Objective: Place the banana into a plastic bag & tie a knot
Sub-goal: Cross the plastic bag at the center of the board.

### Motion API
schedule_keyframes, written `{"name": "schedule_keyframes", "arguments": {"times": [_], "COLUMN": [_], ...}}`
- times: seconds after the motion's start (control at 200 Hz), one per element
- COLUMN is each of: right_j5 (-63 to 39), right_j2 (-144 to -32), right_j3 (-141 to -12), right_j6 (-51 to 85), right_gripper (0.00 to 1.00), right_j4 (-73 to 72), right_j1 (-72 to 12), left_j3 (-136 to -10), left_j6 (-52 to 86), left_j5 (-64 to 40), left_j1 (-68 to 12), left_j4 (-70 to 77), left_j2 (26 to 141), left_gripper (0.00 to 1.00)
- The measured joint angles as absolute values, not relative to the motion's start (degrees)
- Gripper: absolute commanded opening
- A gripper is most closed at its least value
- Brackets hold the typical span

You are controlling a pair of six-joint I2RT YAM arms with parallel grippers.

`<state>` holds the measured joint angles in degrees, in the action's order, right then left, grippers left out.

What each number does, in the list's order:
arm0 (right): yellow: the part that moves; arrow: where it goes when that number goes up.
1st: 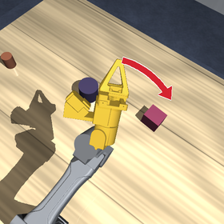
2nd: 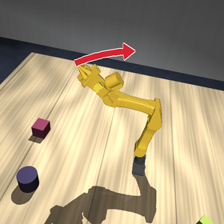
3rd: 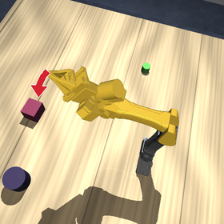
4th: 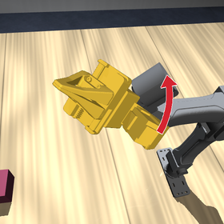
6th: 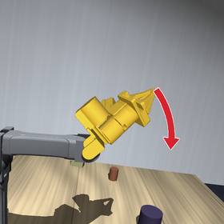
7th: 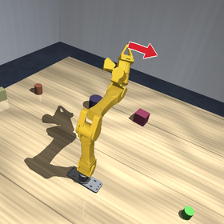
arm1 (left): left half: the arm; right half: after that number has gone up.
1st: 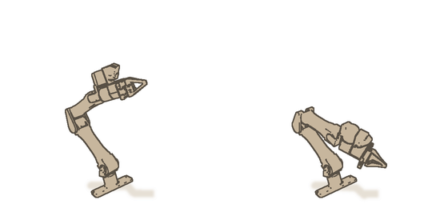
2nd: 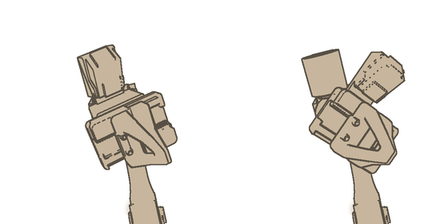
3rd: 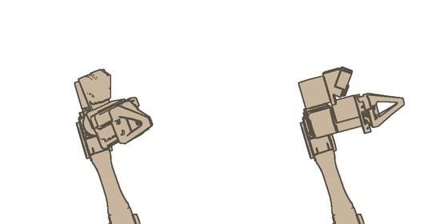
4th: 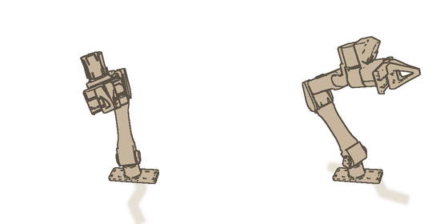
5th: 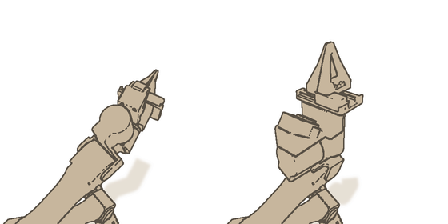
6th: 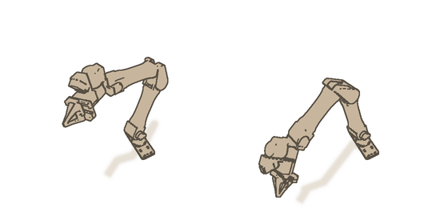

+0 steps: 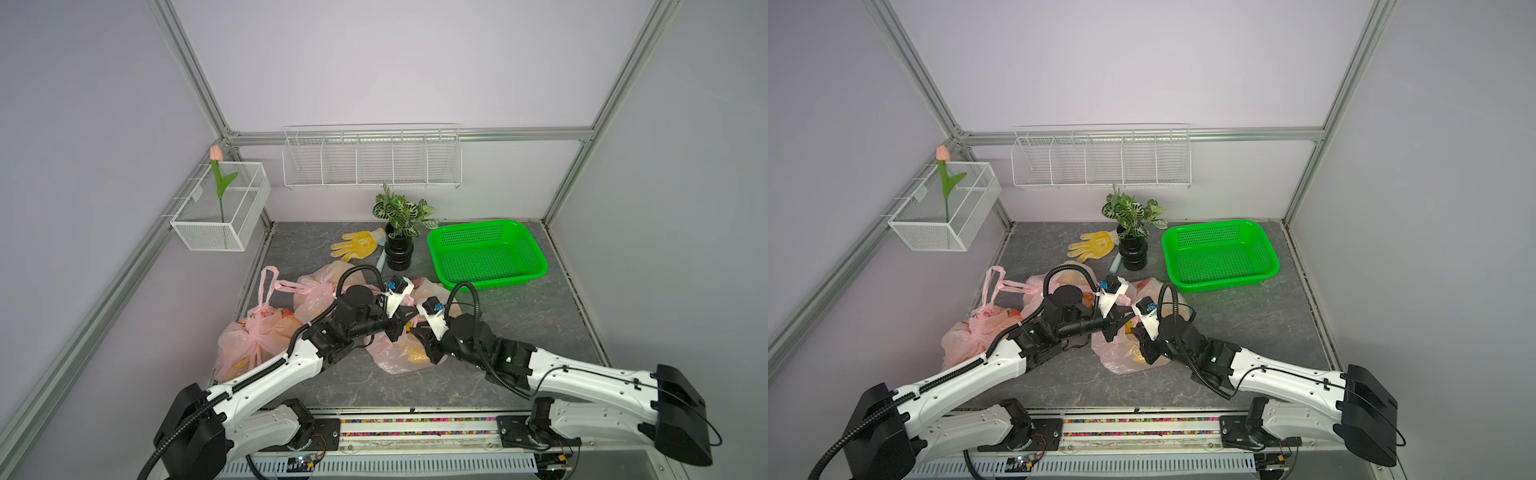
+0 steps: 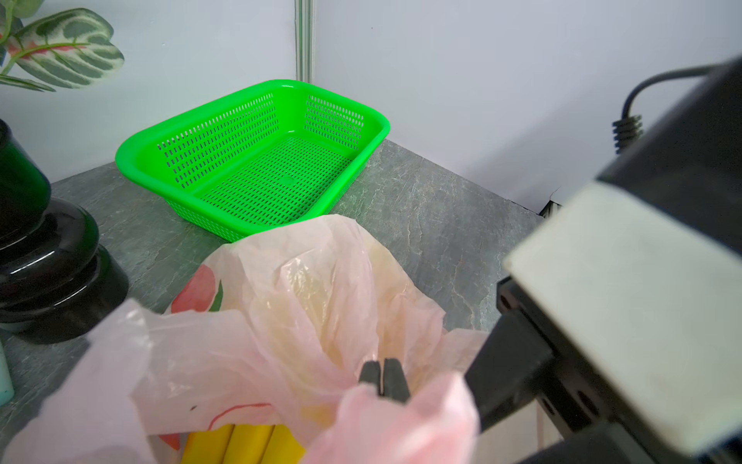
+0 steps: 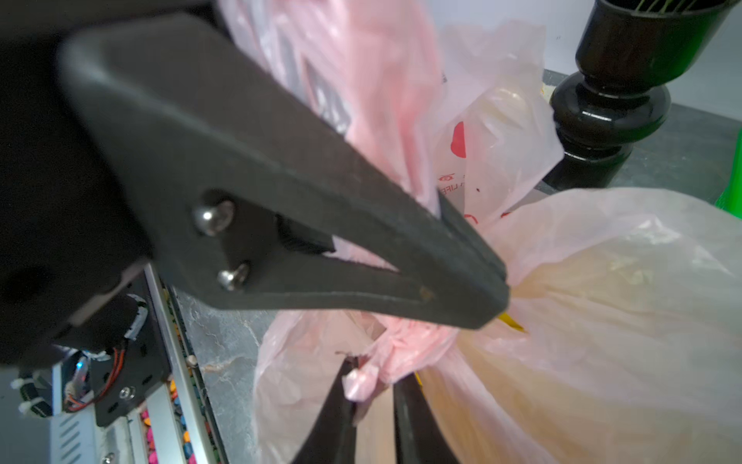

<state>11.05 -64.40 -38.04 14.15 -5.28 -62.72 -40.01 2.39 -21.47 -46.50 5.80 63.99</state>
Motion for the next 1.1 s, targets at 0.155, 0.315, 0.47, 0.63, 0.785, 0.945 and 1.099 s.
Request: {"name": "schedule_keyframes", "arguments": {"times": [0.155, 0.315, 0.47, 0.63, 0.785, 0.945, 1.099], "right_j5": [7.7, 4.5, 1.5, -2.3, -5.6, -6.5, -5.8], "right_j2": [-59.2, -50.5, -49.3, -51.7, -53.8, -57.0, -60.8], "right_j3": [-38.2, -38.3, -38.3, -38.3, -38.3, -38.3, -38.3], "right_j6": [10.5, 7.0, 2.4, -3.8, -9.1, -13.5, -16.5], "right_gripper": [0.44, 0.51, 0.67, 0.73, 0.73, 0.71, 0.68], "right_j4": [-0.5, 3.8, 4.5, 3.4, 0.8, -1.4, -2.1], "right_j1": [-60.6, -55.0, -53.3, -53.3, -53.4, -54.8, -56.8], "left_j3": [-38.4, -34.3, -32.1, -31.9, -31.5, -31.5, -31.5], "left_j6": [1.6, -1.0, -3.7, -6.8, -9.3, -11.4, -13.1], "left_j5": [-21.5, -22.2, -23.9, -26.9, -30.0, -33.3, -36.2], "left_j1": [-46.5, -46.5, -46.5, -46.5, -46.5, -46.5, -46.5], "left_j4": [7.8, 10.4, 11.9, 12.4, 12.6, 12.5, 11.6], "left_j2": [62.1, 58.4, 55.8, 55.5, 55.2, 55.1, 55.9], "left_gripper": [0.0, 0.0, 0.0, 0.0, 0.0, 0.0, 0.0]}}
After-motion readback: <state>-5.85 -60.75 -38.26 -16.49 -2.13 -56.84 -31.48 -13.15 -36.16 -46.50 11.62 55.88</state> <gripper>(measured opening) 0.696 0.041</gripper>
